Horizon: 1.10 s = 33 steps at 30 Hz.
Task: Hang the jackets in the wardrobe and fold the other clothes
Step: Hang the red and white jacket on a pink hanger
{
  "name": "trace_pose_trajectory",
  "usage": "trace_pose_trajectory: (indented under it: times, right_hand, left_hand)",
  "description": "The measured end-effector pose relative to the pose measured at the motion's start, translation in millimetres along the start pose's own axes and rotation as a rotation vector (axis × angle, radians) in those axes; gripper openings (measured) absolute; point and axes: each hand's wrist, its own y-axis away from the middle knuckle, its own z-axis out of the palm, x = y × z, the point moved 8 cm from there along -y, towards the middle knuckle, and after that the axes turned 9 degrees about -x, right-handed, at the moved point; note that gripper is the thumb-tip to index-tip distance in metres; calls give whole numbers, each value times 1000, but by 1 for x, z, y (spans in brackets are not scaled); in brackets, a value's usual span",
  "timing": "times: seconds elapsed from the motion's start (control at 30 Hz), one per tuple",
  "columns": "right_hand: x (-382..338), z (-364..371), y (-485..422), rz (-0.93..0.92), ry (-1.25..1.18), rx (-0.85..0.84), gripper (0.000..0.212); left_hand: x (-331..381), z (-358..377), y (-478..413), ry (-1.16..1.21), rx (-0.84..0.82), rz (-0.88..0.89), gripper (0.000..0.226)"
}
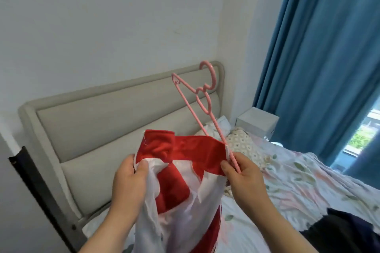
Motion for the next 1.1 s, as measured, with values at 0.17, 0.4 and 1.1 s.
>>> trace_pose_trajectory:
  times: [0.17,0.4,1.1]
  right_hand:
    - [9,-50,-8,61,112,210,17]
    - [-36,-84,29,81,221,489,25]
    - [-8,-123,121,430,373,824,23]
  left_hand:
    - [5,25,-57,4,-97,-62,28]
    - [40,41,-99,29,-290,36,21]
    - [-15,189,-116,-8,-808,59,21]
